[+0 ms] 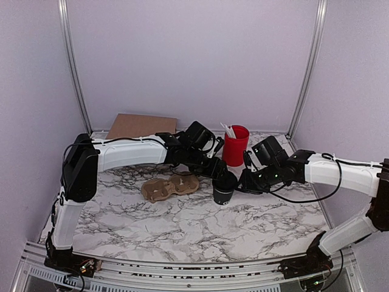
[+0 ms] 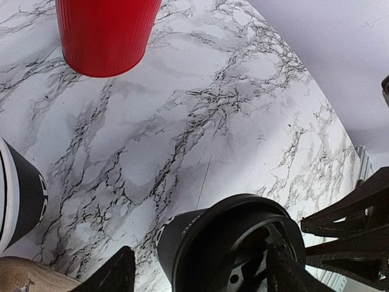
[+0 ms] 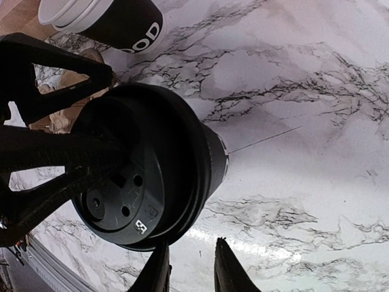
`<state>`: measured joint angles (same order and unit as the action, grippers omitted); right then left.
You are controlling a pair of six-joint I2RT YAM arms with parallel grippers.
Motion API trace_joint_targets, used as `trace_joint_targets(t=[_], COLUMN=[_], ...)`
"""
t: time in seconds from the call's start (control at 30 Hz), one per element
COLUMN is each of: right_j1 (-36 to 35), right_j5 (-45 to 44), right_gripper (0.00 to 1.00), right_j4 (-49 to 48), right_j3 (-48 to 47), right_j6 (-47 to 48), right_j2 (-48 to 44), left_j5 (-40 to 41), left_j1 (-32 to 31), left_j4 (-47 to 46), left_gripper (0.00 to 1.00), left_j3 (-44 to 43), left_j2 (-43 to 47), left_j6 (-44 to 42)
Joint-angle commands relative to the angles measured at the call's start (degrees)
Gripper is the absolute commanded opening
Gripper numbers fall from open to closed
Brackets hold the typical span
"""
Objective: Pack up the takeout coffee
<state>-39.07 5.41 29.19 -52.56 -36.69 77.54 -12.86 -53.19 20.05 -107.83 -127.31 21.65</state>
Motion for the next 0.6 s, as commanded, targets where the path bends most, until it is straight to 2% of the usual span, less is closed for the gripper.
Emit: trace_joint_targets(t=[0.0, 0.2, 0.3, 0.57], right_j1=[-1.78, -2.15, -0.09, 8.09], right_j5=[0.30, -1.66, -2.11, 5.90], right_gripper=[0.26, 0.26, 0.27, 0.28], right_j4=[-1.21, 0.43, 1.96, -1.01], right_j3=[-0.90, -3.38, -5.43, -7.10], right_j6=[-1.10, -0.28, 2.14, 8.70], right_j2=[0.33, -0.11, -0.77, 1.48], left_j5=[0.05, 0.12, 0.20, 0.51], left_j1=[0.29, 0.43, 0.48, -0.12], left_j4=[1.79, 1.89, 2.09, 2.10], left_gripper=[0.75, 0.76, 0.76, 0.73], left_j3=[-0.11, 1.09, 2.54, 6.28], left_j2=[3.46, 5.39, 6.64, 8.33], left_j6=[-0.19, 0.30, 0.71, 1.92])
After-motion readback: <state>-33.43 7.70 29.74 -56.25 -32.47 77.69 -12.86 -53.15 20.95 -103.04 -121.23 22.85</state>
